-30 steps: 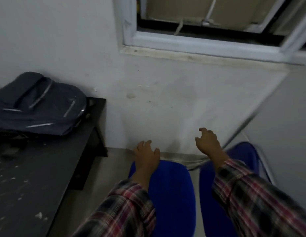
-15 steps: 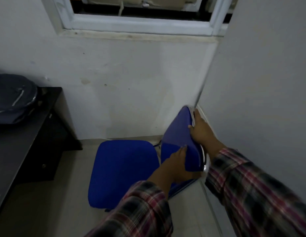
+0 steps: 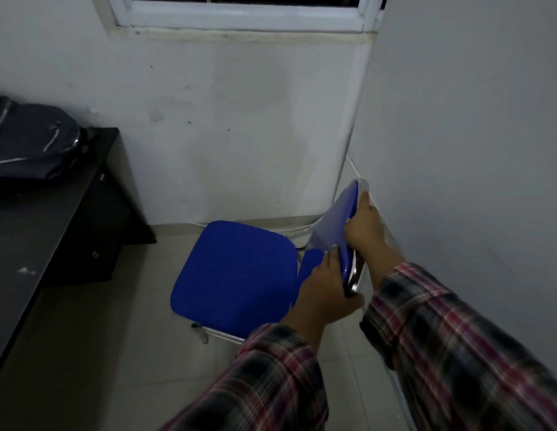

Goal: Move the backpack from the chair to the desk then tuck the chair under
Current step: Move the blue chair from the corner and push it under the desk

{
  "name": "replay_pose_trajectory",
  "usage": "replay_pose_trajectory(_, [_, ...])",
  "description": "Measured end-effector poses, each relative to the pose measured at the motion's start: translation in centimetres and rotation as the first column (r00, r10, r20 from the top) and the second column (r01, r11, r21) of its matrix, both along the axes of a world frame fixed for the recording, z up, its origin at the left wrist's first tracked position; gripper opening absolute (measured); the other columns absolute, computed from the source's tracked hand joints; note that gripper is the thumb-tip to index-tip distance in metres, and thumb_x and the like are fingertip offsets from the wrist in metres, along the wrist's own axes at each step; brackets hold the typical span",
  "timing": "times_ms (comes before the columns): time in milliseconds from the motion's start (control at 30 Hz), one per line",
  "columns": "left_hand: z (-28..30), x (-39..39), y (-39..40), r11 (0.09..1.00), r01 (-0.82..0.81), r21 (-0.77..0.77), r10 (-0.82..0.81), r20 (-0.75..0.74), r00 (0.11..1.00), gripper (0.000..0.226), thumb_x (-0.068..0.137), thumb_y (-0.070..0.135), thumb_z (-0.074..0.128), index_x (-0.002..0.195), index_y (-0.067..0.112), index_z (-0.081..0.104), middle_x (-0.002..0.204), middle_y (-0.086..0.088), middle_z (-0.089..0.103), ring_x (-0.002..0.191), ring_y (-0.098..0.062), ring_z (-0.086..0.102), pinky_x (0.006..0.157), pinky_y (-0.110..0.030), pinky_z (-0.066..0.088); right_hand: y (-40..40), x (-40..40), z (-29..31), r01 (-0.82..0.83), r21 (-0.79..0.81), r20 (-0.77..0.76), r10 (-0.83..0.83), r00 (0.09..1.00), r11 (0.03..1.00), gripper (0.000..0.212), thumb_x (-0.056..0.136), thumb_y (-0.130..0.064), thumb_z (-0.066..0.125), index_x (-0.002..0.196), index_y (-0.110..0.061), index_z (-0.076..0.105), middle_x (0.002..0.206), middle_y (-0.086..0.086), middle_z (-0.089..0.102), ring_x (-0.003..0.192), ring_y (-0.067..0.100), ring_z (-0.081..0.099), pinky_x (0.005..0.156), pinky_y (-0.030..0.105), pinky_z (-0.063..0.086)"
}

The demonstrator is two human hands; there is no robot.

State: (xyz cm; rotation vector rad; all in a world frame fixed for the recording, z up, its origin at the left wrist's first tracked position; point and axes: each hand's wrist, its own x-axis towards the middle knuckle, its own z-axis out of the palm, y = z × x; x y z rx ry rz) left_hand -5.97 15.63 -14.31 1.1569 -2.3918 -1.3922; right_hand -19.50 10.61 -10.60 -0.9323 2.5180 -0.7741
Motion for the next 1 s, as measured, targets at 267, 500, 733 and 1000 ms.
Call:
replay_pose_trajectory(267, [2.3,3.5,5.4,0.998,0.061,0.006,-0.061,0.170,0.983,0.110,0.068,0.020,0.075,0.153,0.027,0.006,0.130,-0.010,0.058,0.107,-0.027,0.061,0.085,-0.033,0.051,8.1,3.4,-0.5,0.063,0.023,0.006,-0.063,0.998,0.998,0.084,0.088,-0.020,0.058,0.152,-0.024,0.002,0.156,0.013,0.018,0.138,0.037,0.030,0.106,0.051,0.036])
replay_pose_trajectory(500, [4.4,6.7,9.1,0.998,0.053,-0.016,-0.045,0.333,0.942,0.107,0.073,0.010,0.074,0.154,0.022,0.005,0.133,-0.015,0.055,0.114,-0.030,0.057,0.080,-0.029,0.043,13.4,5.1,-0.5,-0.256,0.216,-0.357,0.320,0.878,0.942,0.056,0.083,-0.039,0.045,0.137,-0.022,0.049,0.163,0.005,0.009,0.149,0.026,-0.011,0.112,0.066,-0.014])
replay_pose_trajectory(733, [4.8,11.2,15.3,0.996,-0.073,-0.046,0.086,0.451,0.888,0.092,0.079,0.000,0.062,0.152,0.028,0.016,0.122,-0.015,0.059,0.108,-0.031,0.059,0.087,-0.038,0.051,21.3,6.1,-1.6,-0.526,0.120,-0.494,0.510,0.704,0.842,0.071,0.080,-0.079,0.024,0.089,-0.021,0.064,0.132,0.015,0.051,0.141,0.034,0.022,0.106,0.069,-0.018])
replay_pose_trajectory(1000, [4.5,15.4,21.2,0.963,-0.198,-0.181,0.261,0.466,0.845,0.076,0.080,0.001,0.057,0.145,0.032,0.034,0.123,-0.009,0.063,0.109,-0.028,0.059,0.083,-0.036,0.050,25.6,10.1,-2.4,-0.608,-0.080,-0.339,0.552,0.762,0.790,0.051,0.077,-0.078,0.034,0.072,-0.032,0.055,0.124,0.000,0.054,0.142,0.031,0.018,0.105,0.055,-0.023])
